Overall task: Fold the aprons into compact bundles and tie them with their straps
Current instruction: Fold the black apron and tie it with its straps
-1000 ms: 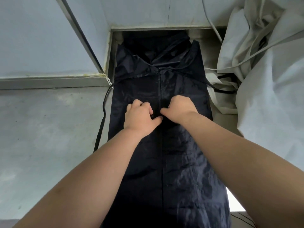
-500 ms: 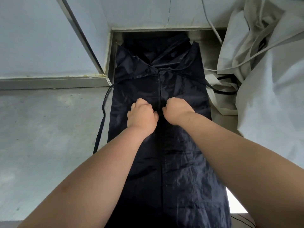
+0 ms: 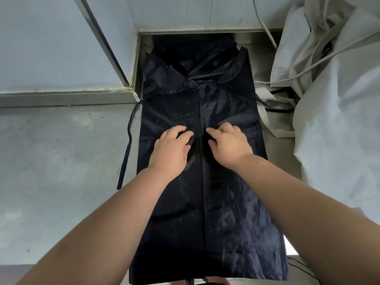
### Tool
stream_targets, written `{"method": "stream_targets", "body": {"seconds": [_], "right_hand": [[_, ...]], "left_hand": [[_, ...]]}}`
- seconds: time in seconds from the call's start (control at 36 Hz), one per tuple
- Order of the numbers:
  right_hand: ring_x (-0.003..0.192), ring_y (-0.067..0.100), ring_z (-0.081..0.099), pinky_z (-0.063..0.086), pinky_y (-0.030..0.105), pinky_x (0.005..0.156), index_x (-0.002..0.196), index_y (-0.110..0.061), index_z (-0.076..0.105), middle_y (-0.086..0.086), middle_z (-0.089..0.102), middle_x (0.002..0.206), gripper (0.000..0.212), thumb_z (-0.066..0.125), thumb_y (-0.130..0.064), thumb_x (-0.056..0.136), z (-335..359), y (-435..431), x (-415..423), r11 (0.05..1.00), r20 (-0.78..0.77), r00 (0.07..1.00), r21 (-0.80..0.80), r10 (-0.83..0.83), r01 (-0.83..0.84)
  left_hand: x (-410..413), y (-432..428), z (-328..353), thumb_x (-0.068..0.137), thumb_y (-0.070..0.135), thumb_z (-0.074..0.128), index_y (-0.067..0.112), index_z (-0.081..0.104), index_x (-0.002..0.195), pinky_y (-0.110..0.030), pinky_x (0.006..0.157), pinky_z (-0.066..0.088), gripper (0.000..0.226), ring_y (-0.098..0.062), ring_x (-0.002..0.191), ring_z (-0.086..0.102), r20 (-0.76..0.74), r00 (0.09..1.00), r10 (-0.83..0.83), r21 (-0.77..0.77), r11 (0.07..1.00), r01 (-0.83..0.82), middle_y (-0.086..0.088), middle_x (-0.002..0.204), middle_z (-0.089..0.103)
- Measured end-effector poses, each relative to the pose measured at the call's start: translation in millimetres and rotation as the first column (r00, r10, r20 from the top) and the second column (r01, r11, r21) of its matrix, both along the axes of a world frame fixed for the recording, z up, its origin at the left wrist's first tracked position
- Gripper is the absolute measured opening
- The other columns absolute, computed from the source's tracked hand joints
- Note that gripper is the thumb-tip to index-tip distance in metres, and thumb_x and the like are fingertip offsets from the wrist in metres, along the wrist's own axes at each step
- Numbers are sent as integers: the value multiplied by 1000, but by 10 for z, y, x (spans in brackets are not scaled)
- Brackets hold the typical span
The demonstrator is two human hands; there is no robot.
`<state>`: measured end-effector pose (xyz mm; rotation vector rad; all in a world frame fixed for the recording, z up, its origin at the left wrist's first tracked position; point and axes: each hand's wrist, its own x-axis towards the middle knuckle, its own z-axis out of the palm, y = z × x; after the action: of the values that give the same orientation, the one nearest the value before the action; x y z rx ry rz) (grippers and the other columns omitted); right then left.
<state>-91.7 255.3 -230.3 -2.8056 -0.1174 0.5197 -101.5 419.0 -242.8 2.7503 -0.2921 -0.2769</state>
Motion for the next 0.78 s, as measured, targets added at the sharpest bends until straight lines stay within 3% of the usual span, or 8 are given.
{"method": "stream_targets", "body": {"seconds": [0.08,0.19,0.39,0.5,0.56,0.61,0.72,0.78], "right_hand": [[139,32,14,9,47,113,148,-39,14,8,10,155,54,24,-54,98,-76,-15,-169,986,-38,999,-166,-22,15],[144,35,-5,-11,55,114,147,-43,-7,6,-15,158,55,9,-57,96,-176,22,-239,980,-104,993,-198,-56,34],[144,35,-6,-12,54,113,147,-46,-3,4,-14,158,56,13,-60,95,-181,17,132,983,-94,993,-175,-69,52],[145,31,-4,-12,52,113,148,-44,5,5,-10,159,66,28,-66,90,-153,-51,333,991,-80,993,-108,-85,76],[146,25,-1,-14,49,113,148,-41,16,6,-2,159,71,44,-64,87,-128,-104,307,997,-43,996,21,-76,77],[146,19,5,-13,43,114,144,-36,31,6,11,158,69,57,-56,84,-87,-154,197,990,10,999,137,-45,43],[137,22,28,11,39,112,133,-28,51,3,34,148,50,54,-50,89,-75,-184,-63,999,140,990,26,21,-25],[126,25,41,24,37,102,130,-25,55,2,45,139,44,50,-47,92,-59,-143,-223,1000,178,984,-21,27,-23]], "left_hand": [[-129,49,-49,100,48,23,42,12,148,-46,116,2,50,-26,145,-6,-92,994,61,248,968,-37,1,159,-1],[-173,44,-115,93,63,10,51,-13,142,-55,110,-14,56,-31,139,-29,-233,967,106,265,963,-41,3,153,-31],[218,67,-146,90,69,11,53,-15,140,-56,111,-15,59,-31,139,-30,-211,972,100,285,958,-37,4,152,-33],[421,56,-113,91,67,14,52,-12,142,-56,111,-15,60,-31,139,-29,-222,972,82,268,963,-20,3,153,-31],[431,86,-101,93,63,22,48,-3,146,-53,111,-14,60,-29,141,-26,-196,978,76,208,978,-34,-1,155,-25],[359,151,-105,96,52,36,37,20,148,-48,115,-6,56,-28,145,-12,-67,996,63,81,995,-58,-7,158,-8],[84,254,-106,90,23,60,18,60,126,-44,105,34,36,-28,125,37,147,987,70,-108,993,-54,-8,136,44],[-118,269,-90,88,18,62,18,65,118,-41,94,38,31,-28,113,47,170,985,20,-97,995,-4,-6,123,53]]}}
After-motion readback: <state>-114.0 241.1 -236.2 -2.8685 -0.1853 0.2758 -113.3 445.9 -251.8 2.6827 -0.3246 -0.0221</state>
